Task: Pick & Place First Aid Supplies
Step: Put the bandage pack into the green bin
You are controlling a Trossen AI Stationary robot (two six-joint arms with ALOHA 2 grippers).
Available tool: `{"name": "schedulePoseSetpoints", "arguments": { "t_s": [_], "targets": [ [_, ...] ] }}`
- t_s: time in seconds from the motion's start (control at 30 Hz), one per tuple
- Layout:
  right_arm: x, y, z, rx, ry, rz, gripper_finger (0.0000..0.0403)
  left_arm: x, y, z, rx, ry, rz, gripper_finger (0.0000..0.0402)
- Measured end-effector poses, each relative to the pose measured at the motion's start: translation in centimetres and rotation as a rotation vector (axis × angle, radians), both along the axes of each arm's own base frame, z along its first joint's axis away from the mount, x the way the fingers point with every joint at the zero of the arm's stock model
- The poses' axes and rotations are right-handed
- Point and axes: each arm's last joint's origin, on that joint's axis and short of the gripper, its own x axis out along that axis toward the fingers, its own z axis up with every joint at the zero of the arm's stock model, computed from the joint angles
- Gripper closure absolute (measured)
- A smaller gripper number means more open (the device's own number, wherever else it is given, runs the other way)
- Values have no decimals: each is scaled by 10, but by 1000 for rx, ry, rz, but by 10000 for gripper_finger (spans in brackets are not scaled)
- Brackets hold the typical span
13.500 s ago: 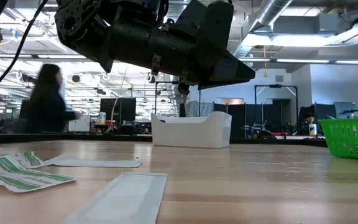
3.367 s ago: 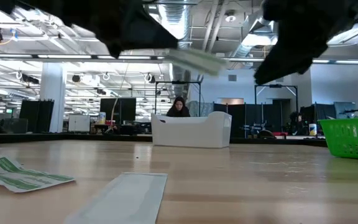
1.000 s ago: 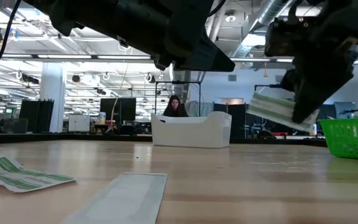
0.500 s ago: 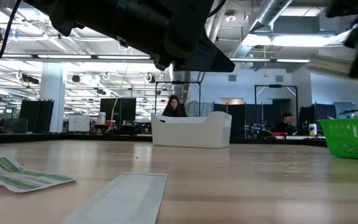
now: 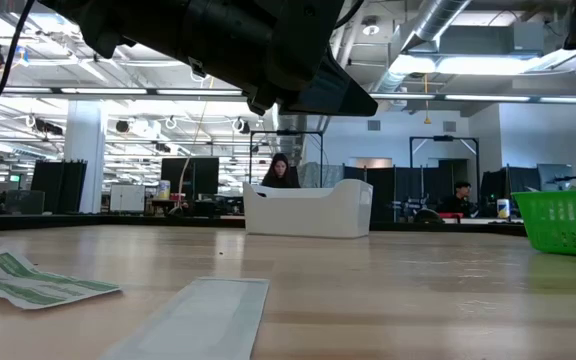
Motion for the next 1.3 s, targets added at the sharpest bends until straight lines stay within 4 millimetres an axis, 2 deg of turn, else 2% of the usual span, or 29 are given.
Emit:
{"name": "schedulePoseSetpoints", "arguments": {
  "t_s": [0.17,0.37,0.5,0.6,0.7,0.83,1.03,1.17,1.3],
  "targets": [
    [8,-3,1,-23,-28,46,336,1,3,0,0,0,8,391],
    [37,-3,8,-75,-236,142,335,2,4,0,-25,-6,7,391],
    [57,-1,16,-102,-368,220,335,2,1,0,-78,-6,-93,391],
    [70,1,16,-136,-405,285,335,2,-3,0,-97,2,-183,391],
    [79,6,9,-175,-394,347,335,0,-7,-2,-113,25,-202,391],
    [87,11,-5,-188,-323,422,335,-8,-17,-12,-134,147,-254,383],
    [97,14,-23,-226,-229,538,335,-26,-32,-14,-264,285,-317,335],
    [104,16,-24,-270,-237,605,335,-35,-43,-9,-362,295,-357,306],
    [107,19,-16,-265,-261,622,335,-47,-56,-14,-361,365,-373,295]
  ]
}}
